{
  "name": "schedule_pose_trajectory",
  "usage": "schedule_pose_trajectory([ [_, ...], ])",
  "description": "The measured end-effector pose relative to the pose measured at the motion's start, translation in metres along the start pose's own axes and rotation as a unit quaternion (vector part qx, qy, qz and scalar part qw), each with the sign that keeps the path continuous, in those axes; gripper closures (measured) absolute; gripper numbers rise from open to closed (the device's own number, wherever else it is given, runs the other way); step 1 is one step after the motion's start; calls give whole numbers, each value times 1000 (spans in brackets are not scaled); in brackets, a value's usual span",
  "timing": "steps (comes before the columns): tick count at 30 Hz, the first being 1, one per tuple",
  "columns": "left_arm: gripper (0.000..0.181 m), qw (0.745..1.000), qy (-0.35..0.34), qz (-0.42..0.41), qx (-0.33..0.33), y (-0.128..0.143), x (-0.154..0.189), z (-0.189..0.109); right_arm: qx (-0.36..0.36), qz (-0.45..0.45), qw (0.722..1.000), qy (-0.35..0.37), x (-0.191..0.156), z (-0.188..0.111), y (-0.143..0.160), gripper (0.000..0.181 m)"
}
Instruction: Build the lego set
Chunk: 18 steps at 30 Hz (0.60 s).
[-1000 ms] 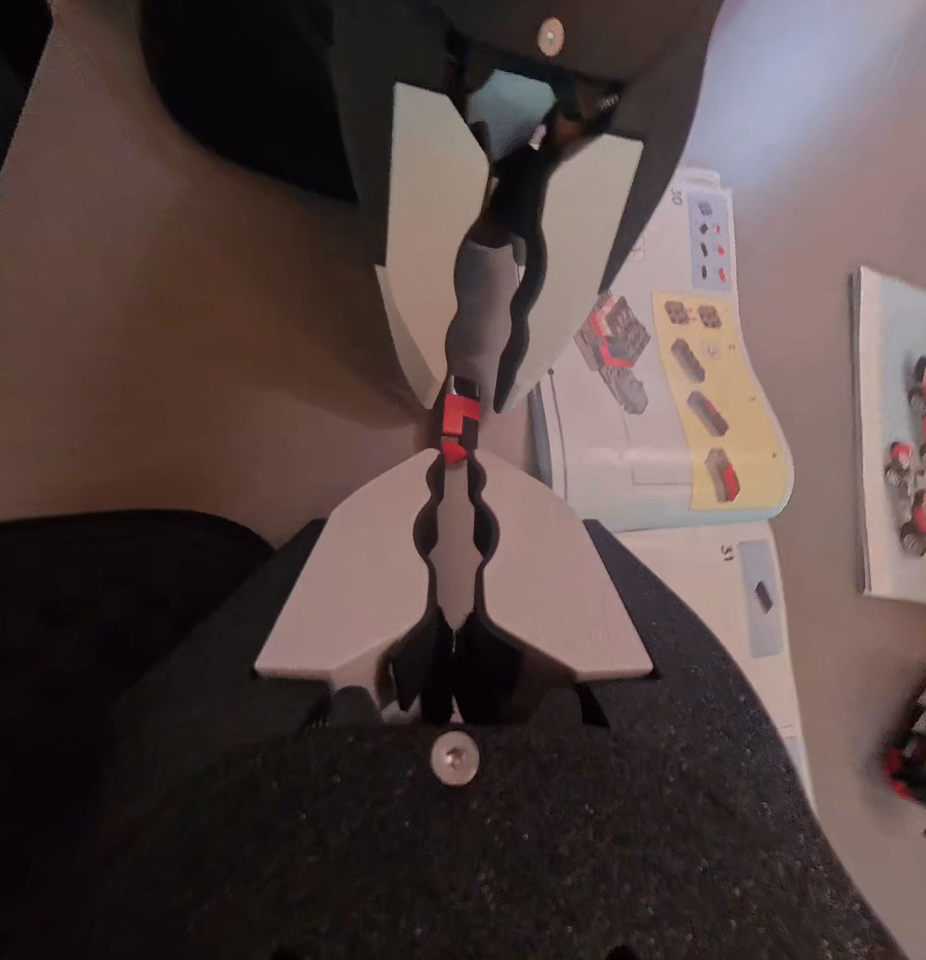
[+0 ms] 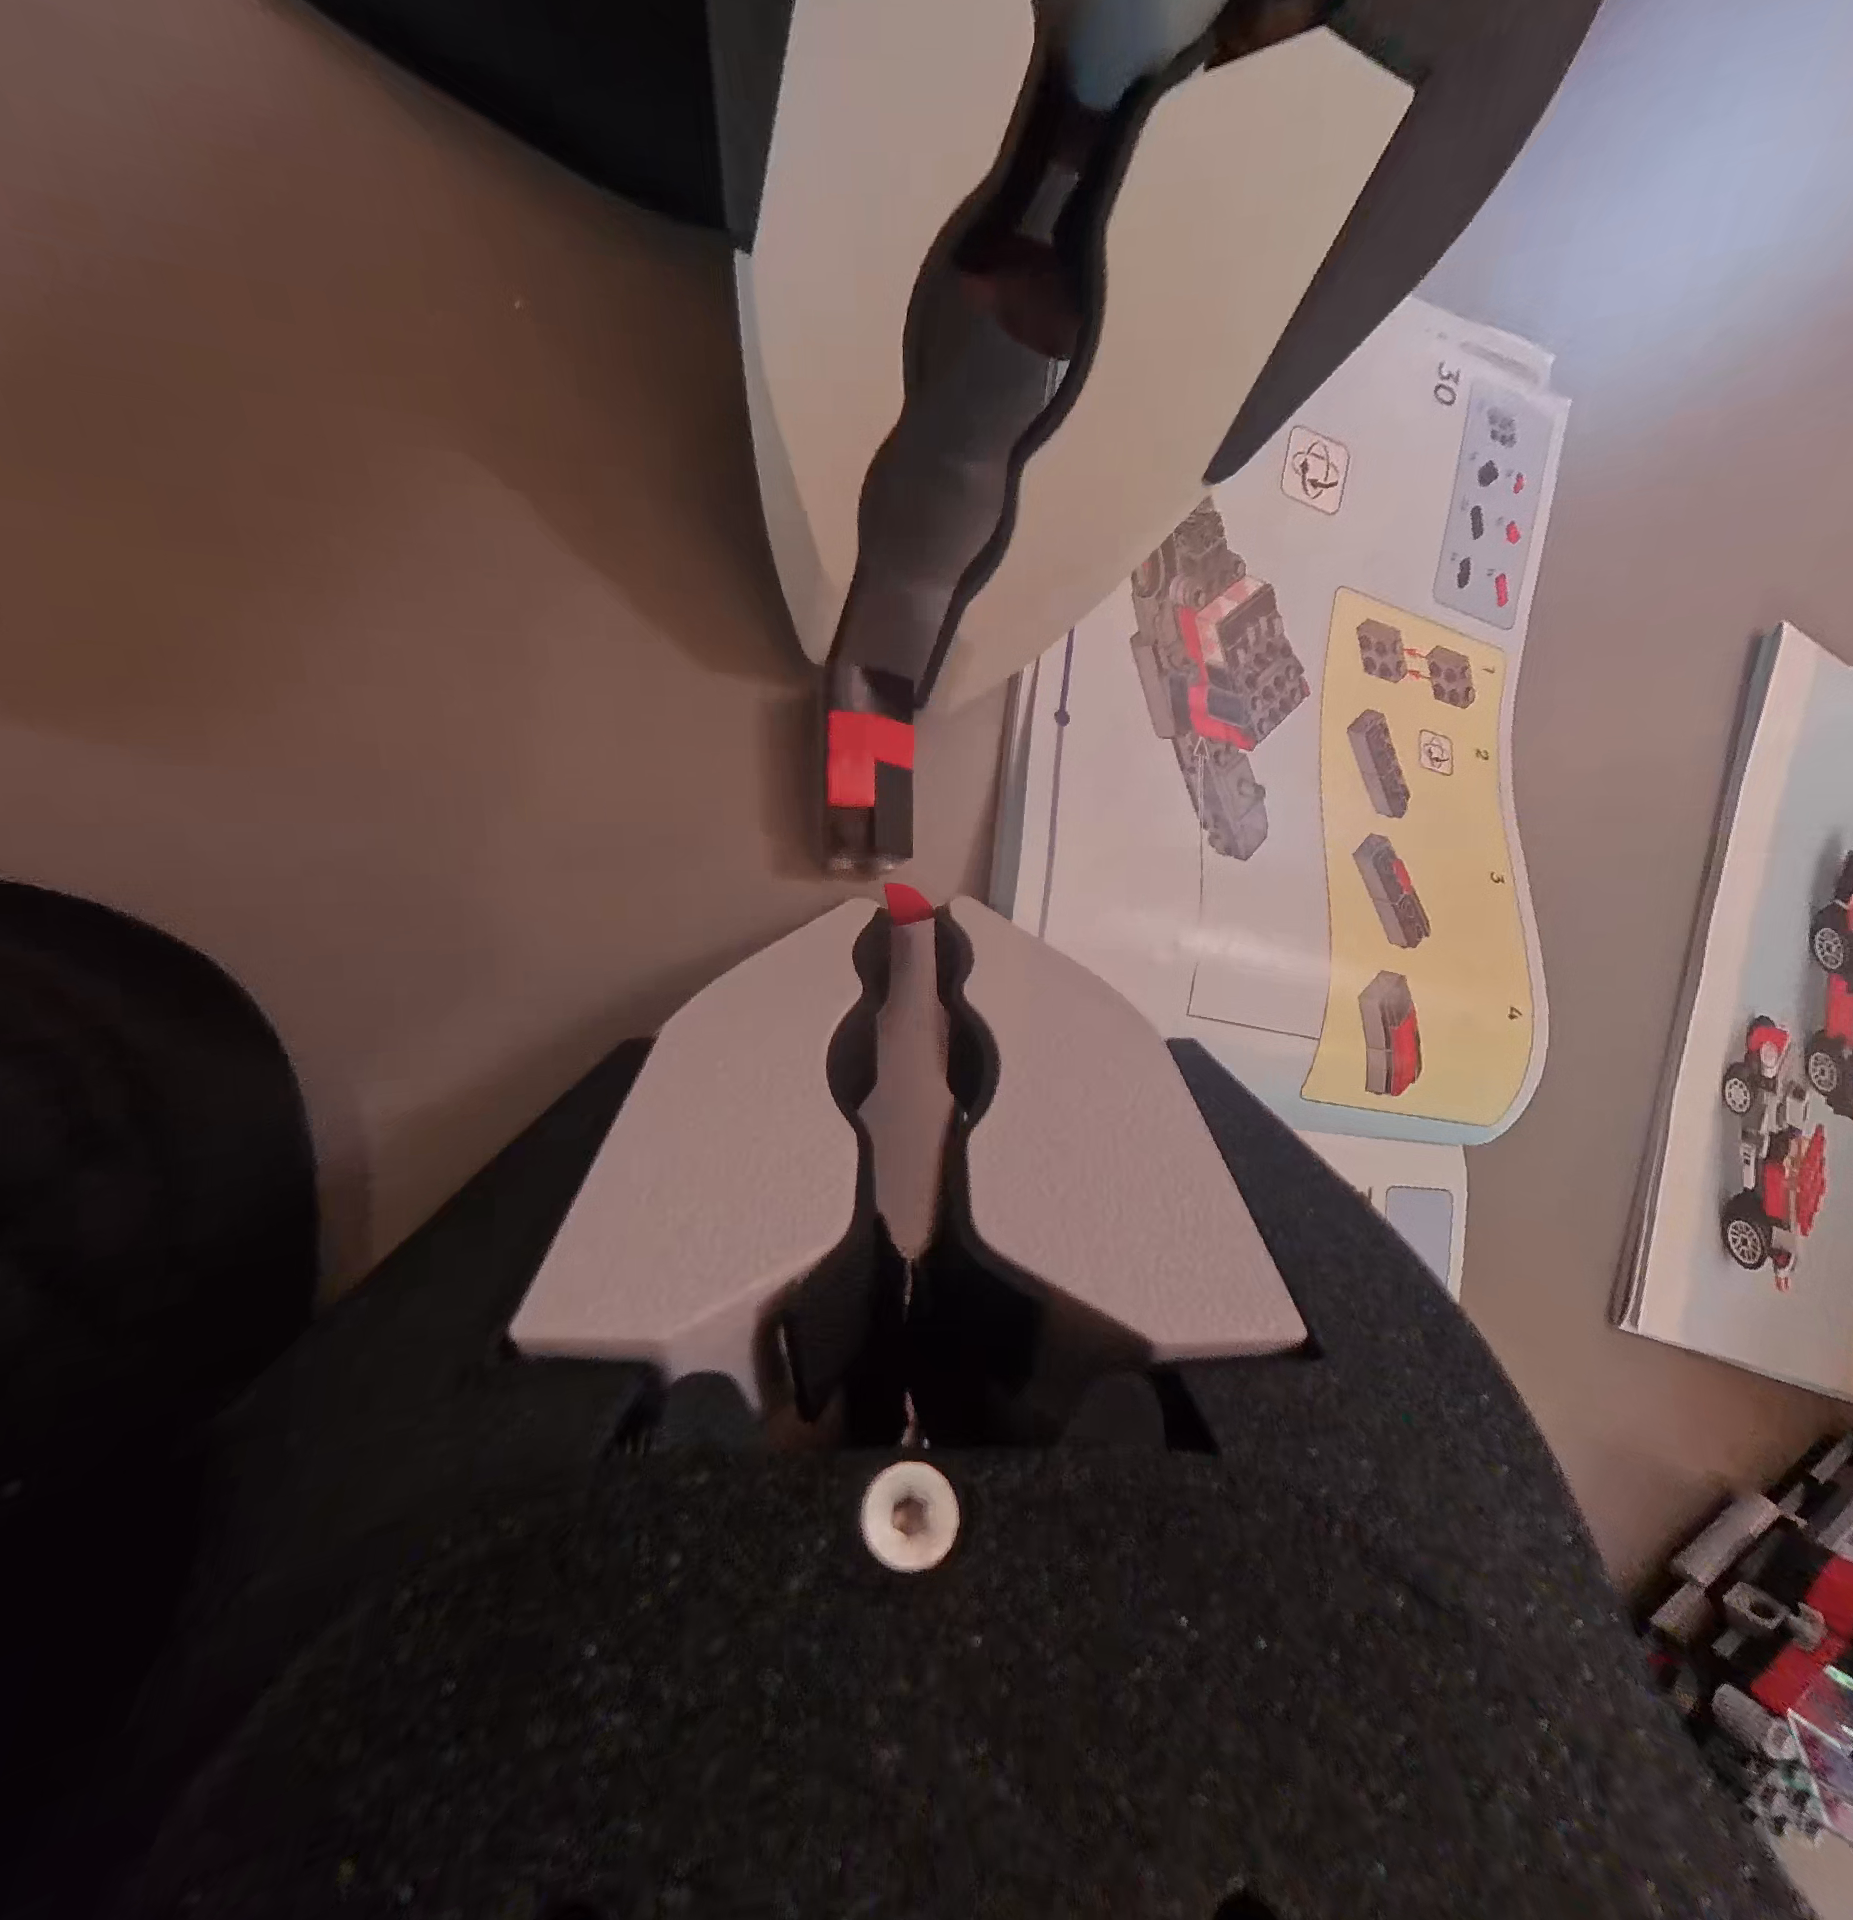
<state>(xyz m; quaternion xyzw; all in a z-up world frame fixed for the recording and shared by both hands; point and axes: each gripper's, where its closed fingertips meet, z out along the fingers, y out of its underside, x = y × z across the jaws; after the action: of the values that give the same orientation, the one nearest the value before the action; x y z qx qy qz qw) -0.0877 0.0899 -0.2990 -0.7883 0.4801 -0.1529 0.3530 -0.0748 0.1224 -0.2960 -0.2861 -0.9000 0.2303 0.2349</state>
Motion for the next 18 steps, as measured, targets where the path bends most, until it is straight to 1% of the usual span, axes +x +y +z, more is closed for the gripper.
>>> schedule_pose_trajectory([
  [4, 165, 1000, 8, -2, 0, 0, -2, -2, -6, 1, 1000, -1, 4, 1, 2, 173],
  [7, 151, 1000, 7, -13, 9, -2, -3, -3, -2, 26, 1000, 9, 3, -4, 0, 173],
  [10, 154, 999, 18, -35, -6, 0, 5, 0, -10, 100, 994, 34, 0, -9, 2, 173],
  [12, 156, 998, 30, -57, -17, 1, 14, 2, -4, 168, 984, 51, -4, -11, 1, 173],
  [14, 158, 996, 40, -74, -24, -1, 22, 1, 13, 242, 968, 58, -11, -11, -4, 173],
  [16, 157, 996, 33, -82, -33, -2, 25, -2, 37, 301, 951, 60, -18, -12, -10, 173],
  [18, 157, 994, 37, -99, -14, -9, 25, -6, 62, 340, 936, 69, -18, -14, -16, 173],
])
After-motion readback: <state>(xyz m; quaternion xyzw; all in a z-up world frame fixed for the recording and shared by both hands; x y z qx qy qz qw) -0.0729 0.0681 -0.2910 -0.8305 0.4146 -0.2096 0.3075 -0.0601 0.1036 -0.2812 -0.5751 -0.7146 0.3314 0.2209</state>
